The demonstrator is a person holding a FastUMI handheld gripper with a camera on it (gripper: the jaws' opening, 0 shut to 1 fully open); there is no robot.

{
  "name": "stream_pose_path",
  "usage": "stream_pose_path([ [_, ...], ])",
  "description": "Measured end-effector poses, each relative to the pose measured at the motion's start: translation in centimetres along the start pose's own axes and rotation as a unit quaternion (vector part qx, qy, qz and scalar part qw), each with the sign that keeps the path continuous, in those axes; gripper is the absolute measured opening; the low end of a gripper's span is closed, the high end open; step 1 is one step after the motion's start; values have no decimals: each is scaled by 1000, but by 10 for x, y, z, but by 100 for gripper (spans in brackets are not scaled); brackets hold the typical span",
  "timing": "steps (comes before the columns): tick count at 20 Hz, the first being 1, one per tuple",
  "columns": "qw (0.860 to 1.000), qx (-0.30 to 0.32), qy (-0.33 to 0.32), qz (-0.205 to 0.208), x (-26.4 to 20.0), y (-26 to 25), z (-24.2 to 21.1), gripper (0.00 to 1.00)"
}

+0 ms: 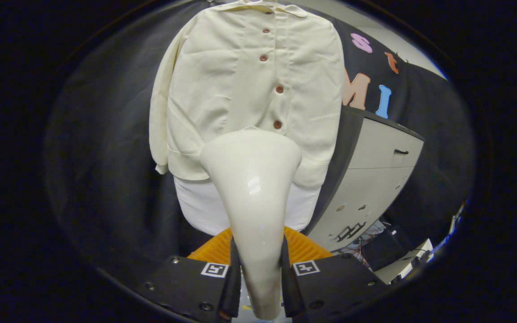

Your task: Iron the clothes twice with a garment steamer, once on the left side and once on the right side.

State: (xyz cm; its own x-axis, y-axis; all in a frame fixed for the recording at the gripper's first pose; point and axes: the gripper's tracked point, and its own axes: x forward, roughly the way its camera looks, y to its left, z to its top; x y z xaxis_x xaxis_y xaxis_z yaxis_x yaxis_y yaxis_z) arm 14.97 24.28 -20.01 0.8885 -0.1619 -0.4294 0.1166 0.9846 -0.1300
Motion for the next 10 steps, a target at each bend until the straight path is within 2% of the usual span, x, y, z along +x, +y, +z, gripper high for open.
stream_pose_path([
  [6,1000,-14,-27,8,-59,-23,20,38],
  [10,998,-11,-60,19,-90,-33,64,38],
])
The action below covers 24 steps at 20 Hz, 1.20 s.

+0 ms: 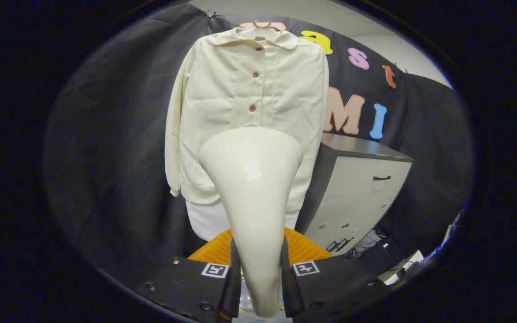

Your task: Iron the clothes twice with a garment steamer, once on the left side and once on the right side.

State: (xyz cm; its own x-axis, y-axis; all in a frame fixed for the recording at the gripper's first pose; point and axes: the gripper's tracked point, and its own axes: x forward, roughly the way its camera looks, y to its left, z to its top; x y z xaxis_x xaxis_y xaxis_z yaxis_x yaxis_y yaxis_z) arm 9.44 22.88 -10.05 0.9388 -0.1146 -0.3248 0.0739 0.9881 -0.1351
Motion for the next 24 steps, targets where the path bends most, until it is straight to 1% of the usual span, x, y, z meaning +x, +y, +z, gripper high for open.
stream_pose_path([
  [4,999,6,-28,17,-12,-7,56,38],
  [6,999,10,-24,26,-15,-11,77,38],
  [8,999,17,-24,17,-16,-25,97,38],
  [11,999,23,-38,18,-13,-41,136,37],
  [16,998,24,-54,17,7,-63,191,37],
  [24,997,37,-60,7,56,-87,259,38],
])
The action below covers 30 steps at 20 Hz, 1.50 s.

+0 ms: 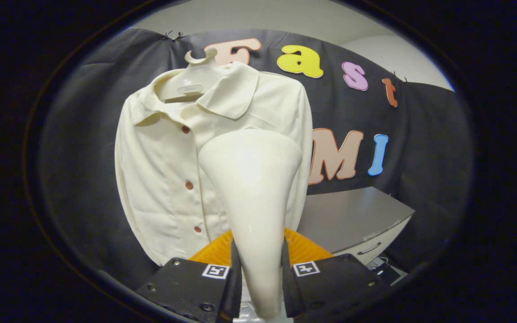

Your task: Iron the clothes twice with a garment steamer, once on the left side and once on the right side.

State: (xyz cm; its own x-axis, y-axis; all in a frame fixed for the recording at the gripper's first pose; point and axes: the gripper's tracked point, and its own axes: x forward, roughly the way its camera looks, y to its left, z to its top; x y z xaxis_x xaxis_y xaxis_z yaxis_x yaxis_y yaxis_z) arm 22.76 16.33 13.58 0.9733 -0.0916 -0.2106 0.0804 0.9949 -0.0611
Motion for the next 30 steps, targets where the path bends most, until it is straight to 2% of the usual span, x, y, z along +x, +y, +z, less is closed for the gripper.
stream_pose_path([
  [6,1000,6,7,3,36,-4,29,37],
  [11,1000,8,6,-9,50,-12,26,37],
  [20,999,12,17,-31,63,-18,-14,38],
  [30,998,6,52,-39,81,-15,-88,38],
])
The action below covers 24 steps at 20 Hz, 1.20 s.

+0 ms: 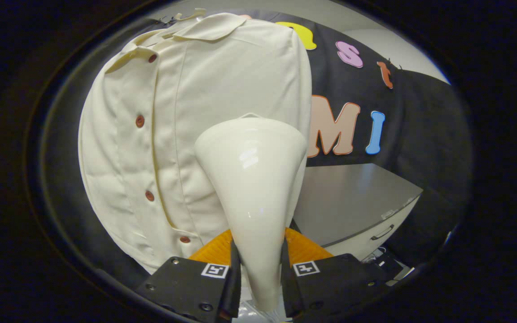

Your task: Iron the clothes twice with a garment steamer, once on the left side and once on the right side.

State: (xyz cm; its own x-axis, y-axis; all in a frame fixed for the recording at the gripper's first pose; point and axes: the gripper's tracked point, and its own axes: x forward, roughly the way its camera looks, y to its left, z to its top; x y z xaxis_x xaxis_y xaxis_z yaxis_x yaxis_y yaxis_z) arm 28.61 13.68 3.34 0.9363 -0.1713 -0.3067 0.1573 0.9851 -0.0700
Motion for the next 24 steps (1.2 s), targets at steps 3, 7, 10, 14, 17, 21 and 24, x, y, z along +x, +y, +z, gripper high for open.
stream_pose_path([
  [3,1000,-12,16,-4,7,-2,-20,38],
  [7,999,-9,34,-4,17,-4,-49,38],
  [10,999,-6,48,-5,25,-8,-73,38],
  [14,998,-8,67,0,35,-13,-106,38],
  [17,996,-19,89,-1,42,-17,-134,38],
  [21,994,-25,111,7,45,-13,-161,38],
  [24,993,-21,116,8,47,-8,-175,38],
])
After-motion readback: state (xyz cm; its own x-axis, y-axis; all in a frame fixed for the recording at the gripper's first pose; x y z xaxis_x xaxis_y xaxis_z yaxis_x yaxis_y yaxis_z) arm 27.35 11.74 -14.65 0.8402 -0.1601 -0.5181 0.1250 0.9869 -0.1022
